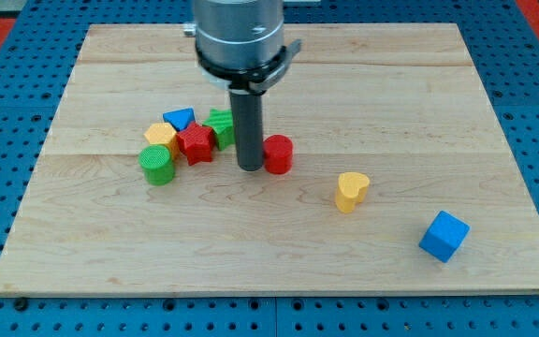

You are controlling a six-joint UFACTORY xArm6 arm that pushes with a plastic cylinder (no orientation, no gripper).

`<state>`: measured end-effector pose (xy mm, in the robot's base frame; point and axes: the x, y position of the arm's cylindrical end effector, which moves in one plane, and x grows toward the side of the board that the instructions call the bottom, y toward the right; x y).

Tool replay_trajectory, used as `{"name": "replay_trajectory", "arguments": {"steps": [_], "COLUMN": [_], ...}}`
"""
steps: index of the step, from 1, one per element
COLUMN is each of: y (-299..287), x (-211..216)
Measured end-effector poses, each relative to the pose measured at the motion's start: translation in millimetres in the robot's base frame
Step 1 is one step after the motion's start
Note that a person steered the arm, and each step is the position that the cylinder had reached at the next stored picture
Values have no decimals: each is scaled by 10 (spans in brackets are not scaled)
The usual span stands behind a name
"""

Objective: Slide the green star towards up and a bit left

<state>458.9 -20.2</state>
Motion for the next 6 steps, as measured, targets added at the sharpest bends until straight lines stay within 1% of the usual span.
{"name": "replay_trajectory", "arguments": {"steps": [1,2,3,4,5,6], "y": [-209,-245,-406,-595,-863,-1261], "x": [-3,-391,-753,-811,-1114,-1176]}}
